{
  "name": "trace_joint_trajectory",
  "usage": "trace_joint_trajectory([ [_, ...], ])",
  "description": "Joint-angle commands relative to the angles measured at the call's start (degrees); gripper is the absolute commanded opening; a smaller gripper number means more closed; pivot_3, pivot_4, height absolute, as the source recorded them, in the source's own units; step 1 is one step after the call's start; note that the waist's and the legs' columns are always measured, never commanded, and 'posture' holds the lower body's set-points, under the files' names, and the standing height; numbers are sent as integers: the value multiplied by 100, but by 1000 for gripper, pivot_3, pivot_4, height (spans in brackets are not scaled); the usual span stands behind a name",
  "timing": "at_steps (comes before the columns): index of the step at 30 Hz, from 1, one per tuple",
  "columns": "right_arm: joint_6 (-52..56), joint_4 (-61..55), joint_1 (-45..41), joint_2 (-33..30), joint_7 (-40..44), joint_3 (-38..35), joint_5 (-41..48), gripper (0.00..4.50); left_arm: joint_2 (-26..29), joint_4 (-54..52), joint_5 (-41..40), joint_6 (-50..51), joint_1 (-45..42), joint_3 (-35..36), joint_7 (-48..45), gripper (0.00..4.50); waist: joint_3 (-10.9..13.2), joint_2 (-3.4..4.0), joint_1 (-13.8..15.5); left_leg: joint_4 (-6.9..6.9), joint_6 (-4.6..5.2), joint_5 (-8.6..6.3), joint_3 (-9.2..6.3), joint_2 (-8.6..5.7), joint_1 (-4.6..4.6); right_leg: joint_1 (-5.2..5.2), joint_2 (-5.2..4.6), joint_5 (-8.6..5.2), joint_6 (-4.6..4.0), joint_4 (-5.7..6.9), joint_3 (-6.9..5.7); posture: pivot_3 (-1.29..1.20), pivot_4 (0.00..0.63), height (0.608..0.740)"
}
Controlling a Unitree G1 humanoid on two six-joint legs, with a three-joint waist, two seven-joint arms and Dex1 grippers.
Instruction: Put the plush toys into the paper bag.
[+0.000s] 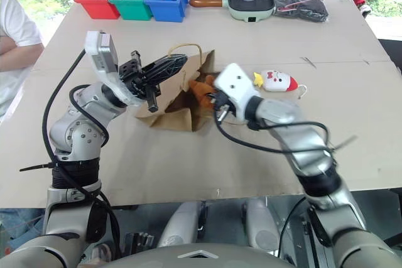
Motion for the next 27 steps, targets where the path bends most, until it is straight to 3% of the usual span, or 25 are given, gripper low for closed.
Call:
trace_joint_trajectory([
  [1, -1262, 1363, -548, 493, 164, 284, -368, 61, -38, -405, -180, 101, -54, -39, 38, 0, 0, 0, -1, -2, 0, 0, -2, 1, 0, -1, 1, 0, 0, 0, -1, 0, 150, 740],
  [4, -1751, 2343, -800, 880, 620, 284, -261, 61, -28, -479, -192, 148, 5, -3, 79, 0, 0, 0, 22, -2, -1, 1, -3, 1, -3, -3, 0, 0, -1, -1, -2, 0, 150, 740],
  [5, -1895, 2551, -836, 993, 673, 225, -229, 676, -18, -494, -206, 160, 23, 15, 90, 0, 0, 0, 26, -2, -1, 1, -4, 0, -4, -3, -2, 1, 0, -1, -4, 0, 150, 740],
  [9, -2306, 2936, -665, 1129, 816, 5, -176, 2441, 115, -481, -192, 107, 199, 269, 155, 0, 1, 1, 15, -2, -1, 1, -4, -1, -2, -2, -4, 1, 0, -1, -3, 0, 150, 740],
  [13, -1828, 1760, -88, 722, 940, -367, 129, 4260, 267, -457, -125, -29, 440, 535, 163, 0, 2, 3, 32, -3, -1, 0, -12, 0, -4, -4, -4, 1, 0, 0, -5, 0, 150, 740],
  [17, -692, -55, 483, -141, 906, -943, 503, 4260, 365, -397, -37, -185, 638, 747, 186, 0, 5, 8, 71, -2, 0, 0, -20, -2, -5, -3, -12, 0, 0, -1, -1, 0, 150, 740],
  [21, 5, -852, 651, -787, 576, -1352, 383, 4260, 319, -358, 39, -320, 649, 748, 263, 0, 5, 7, 57, -2, 0, 0, -17, -3, -1, -2, -9, 0, 0, 2, -3, 0, 150, 740],
  [24, 723, -235, 225, -1010, -557, -1714, -366, 4260, 223, -398, 96, -432, 671, 714, 377, 0, 5, 7, 24, -3, 0, 0, -4, 0, 1, -2, -3, 0, 0, 2, -1, 0, 150, 740],
  [27, 1094, 861, -269, -1019, -974, -1576, -710, 4260, 139, -539, 135, -483, 754, 640, 482, 0, 4, 7, 29, -2, -1, 1, 4, -3, 0, -3, -6, 1, -1, 4, 6, 0, 150, 740],
])
